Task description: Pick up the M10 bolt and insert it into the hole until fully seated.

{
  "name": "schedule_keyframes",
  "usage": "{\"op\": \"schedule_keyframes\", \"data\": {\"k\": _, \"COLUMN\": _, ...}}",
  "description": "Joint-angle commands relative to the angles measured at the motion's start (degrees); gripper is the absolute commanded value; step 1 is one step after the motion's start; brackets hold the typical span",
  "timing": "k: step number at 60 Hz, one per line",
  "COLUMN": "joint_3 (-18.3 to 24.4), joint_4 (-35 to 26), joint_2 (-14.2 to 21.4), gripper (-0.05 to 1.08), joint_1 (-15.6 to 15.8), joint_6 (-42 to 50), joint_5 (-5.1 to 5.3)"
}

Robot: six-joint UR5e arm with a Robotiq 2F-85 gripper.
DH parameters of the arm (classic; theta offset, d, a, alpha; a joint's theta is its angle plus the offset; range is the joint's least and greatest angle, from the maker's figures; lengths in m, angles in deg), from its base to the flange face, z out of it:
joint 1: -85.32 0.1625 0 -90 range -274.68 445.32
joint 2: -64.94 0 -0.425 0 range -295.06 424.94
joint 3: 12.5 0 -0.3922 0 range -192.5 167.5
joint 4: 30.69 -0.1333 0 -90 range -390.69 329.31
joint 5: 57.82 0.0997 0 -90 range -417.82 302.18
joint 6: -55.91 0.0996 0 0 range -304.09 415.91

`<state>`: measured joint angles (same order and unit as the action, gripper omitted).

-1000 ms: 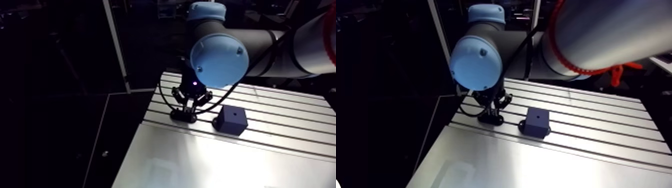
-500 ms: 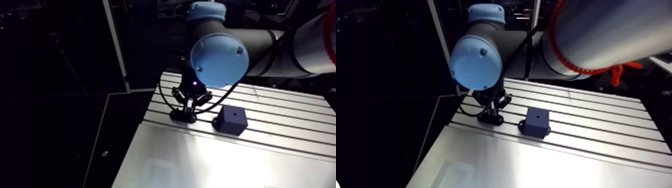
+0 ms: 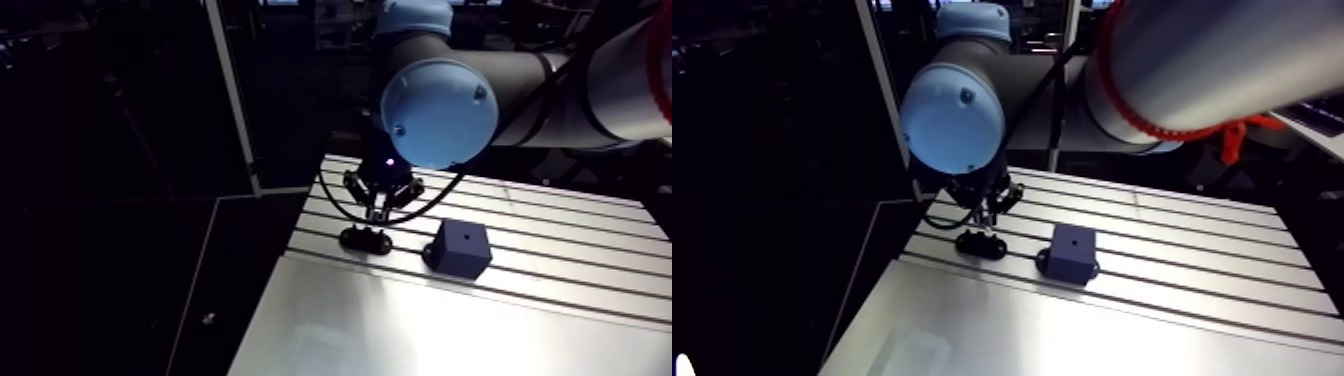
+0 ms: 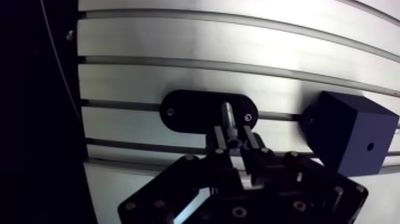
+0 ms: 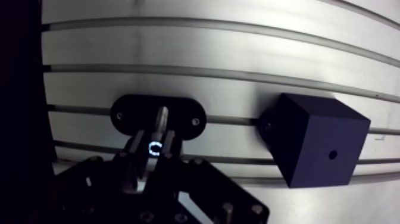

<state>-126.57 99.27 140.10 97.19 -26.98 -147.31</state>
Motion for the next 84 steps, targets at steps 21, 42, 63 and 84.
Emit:
{"op": "schedule_keyframes", "data": {"k": 21, "joint_3": 3.23, "joint_4": -0.7, "joint_2": 4.26, "gripper": 1.08, "joint_1": -2.34, "joint_6": -3.73, "joint_5": -0.21}}
{"op": "schedule_keyframes", "data": {"k": 42, "joint_3": 11.54, "joint_4": -16.86, "joint_2": 5.12, "gripper": 1.08, "joint_1": -10.19, "joint_6": -5.84, "joint_5": 0.24}}
{"op": "schedule_keyframes", "data": {"k": 63, "joint_3": 21.26, "joint_4": -33.46, "joint_2": 2.83, "gripper": 1.08, "joint_1": -12.29, "joint_6": -8.12, "joint_5": 0.13}}
{"op": "schedule_keyframes", "data": {"k": 84, "joint_3": 22.28, "joint_4": -40.46, "joint_2": 0.03, "gripper": 1.08, "joint_1": -14.95, "joint_6": -11.31, "joint_5": -0.2}}
